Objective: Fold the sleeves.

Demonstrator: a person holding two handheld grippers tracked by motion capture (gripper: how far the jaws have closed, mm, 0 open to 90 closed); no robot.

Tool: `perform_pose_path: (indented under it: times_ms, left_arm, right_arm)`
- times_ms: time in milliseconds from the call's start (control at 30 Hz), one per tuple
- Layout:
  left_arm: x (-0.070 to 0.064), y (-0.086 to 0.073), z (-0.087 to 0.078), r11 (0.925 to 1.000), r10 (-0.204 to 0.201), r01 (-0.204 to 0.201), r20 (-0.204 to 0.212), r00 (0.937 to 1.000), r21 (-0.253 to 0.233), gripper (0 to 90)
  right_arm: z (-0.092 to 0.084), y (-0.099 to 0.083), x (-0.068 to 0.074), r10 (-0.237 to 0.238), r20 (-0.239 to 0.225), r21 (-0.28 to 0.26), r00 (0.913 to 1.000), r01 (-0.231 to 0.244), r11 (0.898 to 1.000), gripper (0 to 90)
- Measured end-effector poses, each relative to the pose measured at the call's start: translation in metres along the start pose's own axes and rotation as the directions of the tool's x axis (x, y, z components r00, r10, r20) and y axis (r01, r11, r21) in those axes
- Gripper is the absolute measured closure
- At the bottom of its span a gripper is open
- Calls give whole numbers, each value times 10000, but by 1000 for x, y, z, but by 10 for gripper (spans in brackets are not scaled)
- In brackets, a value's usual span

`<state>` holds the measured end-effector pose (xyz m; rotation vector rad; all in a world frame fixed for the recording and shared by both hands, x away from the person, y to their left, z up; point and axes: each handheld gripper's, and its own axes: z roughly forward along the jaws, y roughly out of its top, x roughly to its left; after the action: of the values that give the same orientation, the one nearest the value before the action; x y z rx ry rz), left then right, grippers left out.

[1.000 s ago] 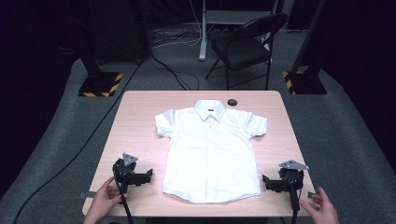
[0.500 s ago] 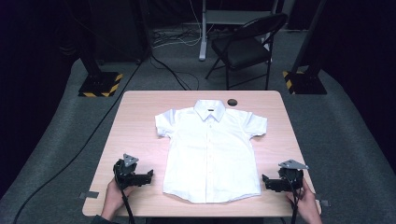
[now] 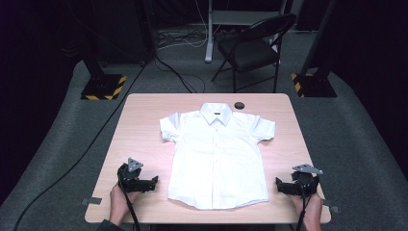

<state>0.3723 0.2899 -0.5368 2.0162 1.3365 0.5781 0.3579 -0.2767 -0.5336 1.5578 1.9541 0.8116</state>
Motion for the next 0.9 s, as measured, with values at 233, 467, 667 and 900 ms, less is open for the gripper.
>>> perform_pose_path:
  times_ms: [233, 467, 667, 900]
  left_arm:
    - [1, 7, 2, 9999, -87, 89, 222, 9997, -104, 1]
    - [3, 16, 4, 9991, -279, 294, 495, 9984, -308, 1]
    - [1, 23, 10, 9990, -292, 315, 693, 9972, -323, 1]
    - [-3, 30, 15, 9993, -49, 76, 737, 9973, -364, 1]
  right_arm:
    - [0, 10, -1, -168, -627, -110, 9979, 162, 9998, 0]
    - [1, 20, 6, -368, -840, -318, 9958, 342, 9989, 1]
    - [5, 25, 7, -349, -996, -328, 9944, 318, 9990, 6]
    - [10, 31, 13, -580, -1088, -225, 9924, 559, 9982, 8]
